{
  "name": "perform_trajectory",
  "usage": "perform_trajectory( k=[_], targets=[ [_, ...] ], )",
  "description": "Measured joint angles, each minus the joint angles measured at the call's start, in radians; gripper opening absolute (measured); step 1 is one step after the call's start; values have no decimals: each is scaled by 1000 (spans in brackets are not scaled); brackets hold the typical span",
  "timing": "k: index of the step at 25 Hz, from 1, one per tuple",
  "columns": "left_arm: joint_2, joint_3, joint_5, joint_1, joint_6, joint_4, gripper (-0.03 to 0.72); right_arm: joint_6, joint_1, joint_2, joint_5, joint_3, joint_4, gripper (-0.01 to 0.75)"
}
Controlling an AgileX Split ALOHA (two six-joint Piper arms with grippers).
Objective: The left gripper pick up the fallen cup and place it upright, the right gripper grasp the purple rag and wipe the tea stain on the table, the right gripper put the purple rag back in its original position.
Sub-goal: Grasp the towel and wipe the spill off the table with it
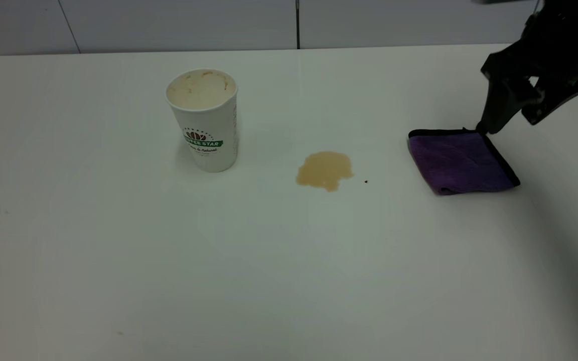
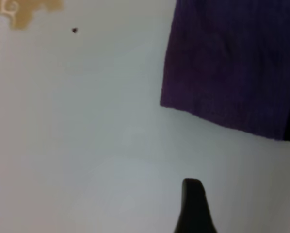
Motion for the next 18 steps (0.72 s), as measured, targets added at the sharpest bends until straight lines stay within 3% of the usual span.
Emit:
perform_trajectory(
  k=[9, 18],
  targets=[
    [0, 0, 0, 0, 0, 0, 435, 72, 4, 267, 112, -307, -47, 589],
    [0, 0, 1, 0, 0, 0, 435, 72, 4, 385, 86, -392, -46, 589]
  ],
)
